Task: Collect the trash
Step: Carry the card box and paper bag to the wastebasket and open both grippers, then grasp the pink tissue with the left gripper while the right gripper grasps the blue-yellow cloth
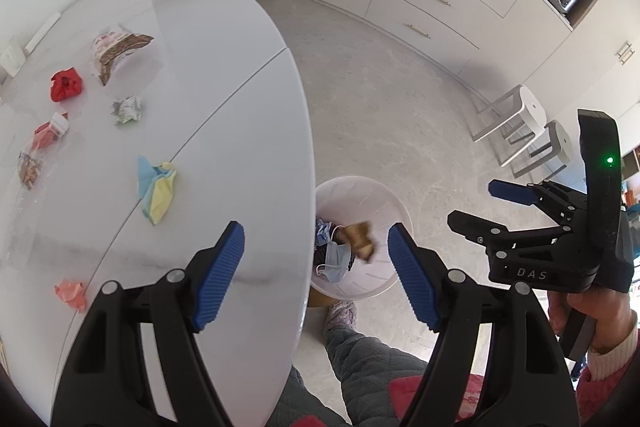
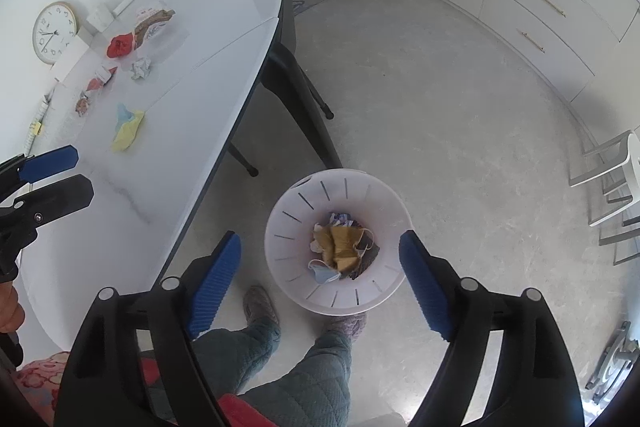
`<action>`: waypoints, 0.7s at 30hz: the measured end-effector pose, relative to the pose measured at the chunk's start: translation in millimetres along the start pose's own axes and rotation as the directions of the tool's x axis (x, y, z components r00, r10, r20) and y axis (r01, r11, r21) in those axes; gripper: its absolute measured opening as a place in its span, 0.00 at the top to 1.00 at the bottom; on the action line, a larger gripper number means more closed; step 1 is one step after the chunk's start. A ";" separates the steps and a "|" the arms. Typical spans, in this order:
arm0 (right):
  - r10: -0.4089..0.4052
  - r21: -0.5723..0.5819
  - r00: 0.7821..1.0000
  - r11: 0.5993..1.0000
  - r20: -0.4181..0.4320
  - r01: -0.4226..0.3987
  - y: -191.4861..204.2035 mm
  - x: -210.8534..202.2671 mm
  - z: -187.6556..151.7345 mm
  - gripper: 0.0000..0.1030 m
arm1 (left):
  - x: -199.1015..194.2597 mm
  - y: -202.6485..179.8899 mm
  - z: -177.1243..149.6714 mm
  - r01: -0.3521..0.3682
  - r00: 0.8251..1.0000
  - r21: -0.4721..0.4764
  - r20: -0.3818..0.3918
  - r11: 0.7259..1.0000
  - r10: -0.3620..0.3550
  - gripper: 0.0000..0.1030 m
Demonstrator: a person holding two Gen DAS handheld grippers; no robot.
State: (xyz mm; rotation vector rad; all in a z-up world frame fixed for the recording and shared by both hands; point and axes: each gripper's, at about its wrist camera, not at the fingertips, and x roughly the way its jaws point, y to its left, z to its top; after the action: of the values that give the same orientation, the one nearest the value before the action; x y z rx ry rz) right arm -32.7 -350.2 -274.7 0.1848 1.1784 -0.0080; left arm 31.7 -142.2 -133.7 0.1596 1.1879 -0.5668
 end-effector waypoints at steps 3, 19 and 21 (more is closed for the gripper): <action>-0.003 -0.009 1.000 1.000 0.013 0.004 6.1 -3.2 4.3 0.16 | -3.8 9.1 -1.8 -0.013 1.000 -0.017 0.005 1.000 0.013 0.31; 0.021 -0.096 0.997 0.995 0.067 -0.015 70.6 -9.3 37.7 0.03 | -42.5 88.6 -31.3 -0.119 0.990 -0.166 0.059 0.979 0.131 0.12; 0.030 -0.111 0.997 0.994 0.068 -0.022 83.7 -7.5 41.8 0.03 | -46.3 103.7 -37.9 -0.127 0.988 -0.199 0.059 0.972 0.141 0.11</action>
State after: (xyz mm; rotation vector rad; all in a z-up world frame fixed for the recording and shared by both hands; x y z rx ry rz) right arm 11.4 -274.7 -240.7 0.1023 1.1039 0.0729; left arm 40.0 -23.1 -124.0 0.0511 1.1454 -0.3324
